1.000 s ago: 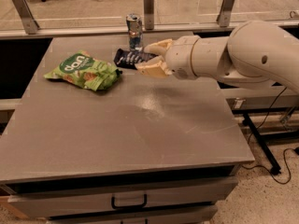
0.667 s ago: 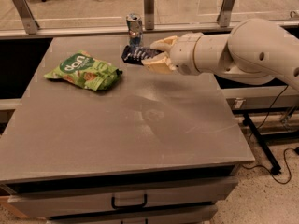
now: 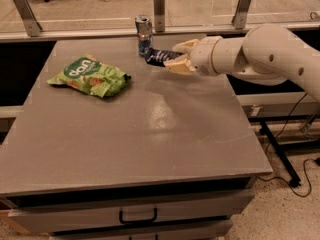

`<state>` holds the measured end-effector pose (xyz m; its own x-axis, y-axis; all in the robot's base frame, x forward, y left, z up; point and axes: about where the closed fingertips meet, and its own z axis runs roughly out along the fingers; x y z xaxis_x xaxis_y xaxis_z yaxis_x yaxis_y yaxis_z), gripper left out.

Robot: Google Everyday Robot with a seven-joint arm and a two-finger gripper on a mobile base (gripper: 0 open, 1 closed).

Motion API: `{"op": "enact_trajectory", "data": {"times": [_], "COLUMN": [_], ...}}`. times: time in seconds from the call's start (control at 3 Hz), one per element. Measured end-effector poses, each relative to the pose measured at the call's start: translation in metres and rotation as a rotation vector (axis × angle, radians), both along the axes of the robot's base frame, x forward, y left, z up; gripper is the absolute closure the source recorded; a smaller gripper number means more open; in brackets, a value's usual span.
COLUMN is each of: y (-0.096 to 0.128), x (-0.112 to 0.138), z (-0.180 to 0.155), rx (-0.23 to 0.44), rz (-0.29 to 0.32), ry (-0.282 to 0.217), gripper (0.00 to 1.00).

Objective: Move rxbar blueberry near redbull can

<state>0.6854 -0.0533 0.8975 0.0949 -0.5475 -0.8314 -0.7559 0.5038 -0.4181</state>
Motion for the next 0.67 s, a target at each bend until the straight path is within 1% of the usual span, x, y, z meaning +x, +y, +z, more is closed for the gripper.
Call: {"op": "enact_trajectory", "data": {"times": [0.33, 0.67], "y": [-0.005, -0.002], "x": [0.024, 0.046], "z": [-0.015, -0.026], "rx": [0.002, -0.003], "rz": [-0.026, -0.046], "ry": [0.009, 0.01], "gripper": [0.82, 0.58]}}
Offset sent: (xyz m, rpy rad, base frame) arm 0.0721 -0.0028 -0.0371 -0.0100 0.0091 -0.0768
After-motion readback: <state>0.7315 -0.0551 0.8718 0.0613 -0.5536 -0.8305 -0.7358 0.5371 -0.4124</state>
